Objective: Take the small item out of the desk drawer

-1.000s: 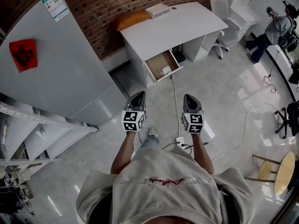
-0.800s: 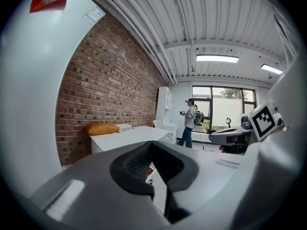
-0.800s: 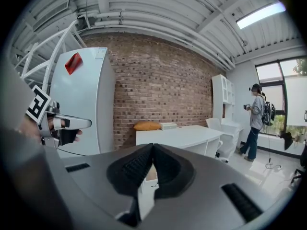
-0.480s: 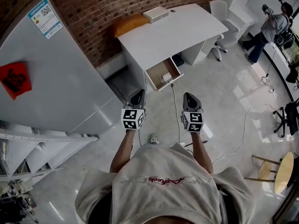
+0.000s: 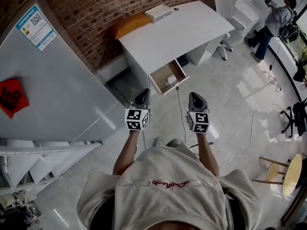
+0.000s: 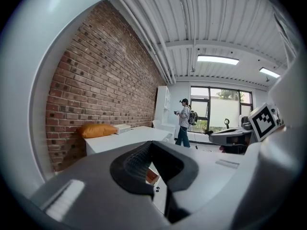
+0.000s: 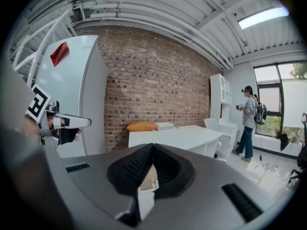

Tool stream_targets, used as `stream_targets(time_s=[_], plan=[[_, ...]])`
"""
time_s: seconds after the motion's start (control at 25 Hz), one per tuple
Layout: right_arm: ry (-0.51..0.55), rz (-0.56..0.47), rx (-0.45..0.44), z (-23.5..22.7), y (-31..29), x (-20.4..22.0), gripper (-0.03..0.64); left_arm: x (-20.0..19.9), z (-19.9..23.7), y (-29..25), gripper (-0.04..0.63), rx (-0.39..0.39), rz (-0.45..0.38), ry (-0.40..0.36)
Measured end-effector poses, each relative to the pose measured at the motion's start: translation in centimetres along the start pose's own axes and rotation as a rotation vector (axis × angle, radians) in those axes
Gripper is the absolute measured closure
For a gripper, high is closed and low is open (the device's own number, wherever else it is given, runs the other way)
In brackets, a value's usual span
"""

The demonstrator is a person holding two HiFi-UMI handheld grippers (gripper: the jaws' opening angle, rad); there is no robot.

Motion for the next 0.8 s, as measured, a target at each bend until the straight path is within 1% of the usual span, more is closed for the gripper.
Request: stream_targets(time_s=[0.28,0.48,0.64,0.8], plan=[[0.016,0.016,0.004,-0.2,-0.3,0.6,0.606,0.6,-0.1,-0.8,0.586,-0.004,0.021,-0.006],[0.01,0.025,0.003,-1.3,-1.3,0.9,0.606,0.5,-0.3,-2.3,0.586,0.003,0.03,-0.01],[0.006,0.031,-0.009,-2.7,-3.3,0.8,0.606,0.4,0.0,-4.4,0.586,-0.003,0.04,-0.01],[0.01,0.028,-0.026,-4.6,-6.1,0.1,0.604,-0.3,0.4,-7.6,0.586,-0.008,0.045,-0.01]])
Point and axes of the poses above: the fingertips, and each gripper's own axes: y backward along the fingers, z to its left, x out of its underside, the point moved 7 cm from there along y, backward along the fingers, and after that the axes turned 4 degrees about z, right-handed, at the moved point
